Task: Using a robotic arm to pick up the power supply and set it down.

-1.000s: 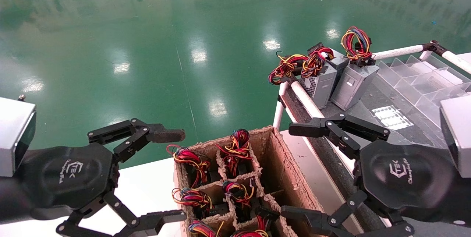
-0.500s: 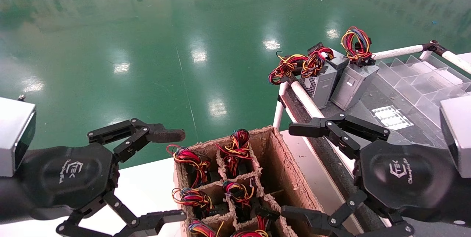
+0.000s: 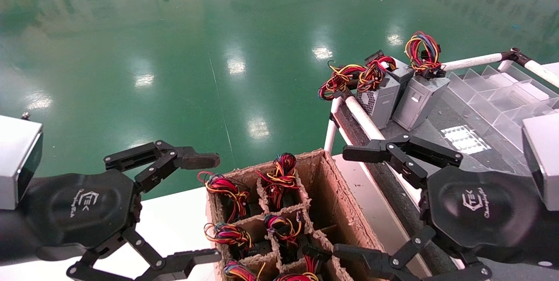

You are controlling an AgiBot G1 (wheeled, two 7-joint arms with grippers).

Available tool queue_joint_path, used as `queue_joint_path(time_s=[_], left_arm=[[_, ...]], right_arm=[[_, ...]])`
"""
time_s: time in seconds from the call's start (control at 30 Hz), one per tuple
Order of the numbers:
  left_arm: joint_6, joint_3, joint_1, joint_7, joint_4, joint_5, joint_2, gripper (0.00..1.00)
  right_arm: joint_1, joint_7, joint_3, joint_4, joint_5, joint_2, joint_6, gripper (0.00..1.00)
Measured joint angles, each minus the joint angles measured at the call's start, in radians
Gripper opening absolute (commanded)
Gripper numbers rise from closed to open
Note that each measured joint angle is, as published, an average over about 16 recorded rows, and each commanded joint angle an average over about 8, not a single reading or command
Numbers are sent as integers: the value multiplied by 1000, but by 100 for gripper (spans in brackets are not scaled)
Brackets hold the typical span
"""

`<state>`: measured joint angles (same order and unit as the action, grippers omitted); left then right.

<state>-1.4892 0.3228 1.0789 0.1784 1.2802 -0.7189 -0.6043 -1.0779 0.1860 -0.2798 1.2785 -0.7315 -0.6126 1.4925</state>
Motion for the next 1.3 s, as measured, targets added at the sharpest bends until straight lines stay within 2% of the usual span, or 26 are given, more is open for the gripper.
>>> queue_joint_path(time_s=[0.93, 1.2, 1.3], left_arm=[[0, 0, 0, 0, 0, 0, 0, 100], [0, 0, 0, 0, 0, 0, 0, 0], [0, 0, 0, 0, 0, 0, 0, 0]], right_arm=[[0, 0, 0, 0, 0, 0, 0, 100], [0, 0, 0, 0, 0, 0, 0, 100], [0, 0, 0, 0, 0, 0, 0, 100]])
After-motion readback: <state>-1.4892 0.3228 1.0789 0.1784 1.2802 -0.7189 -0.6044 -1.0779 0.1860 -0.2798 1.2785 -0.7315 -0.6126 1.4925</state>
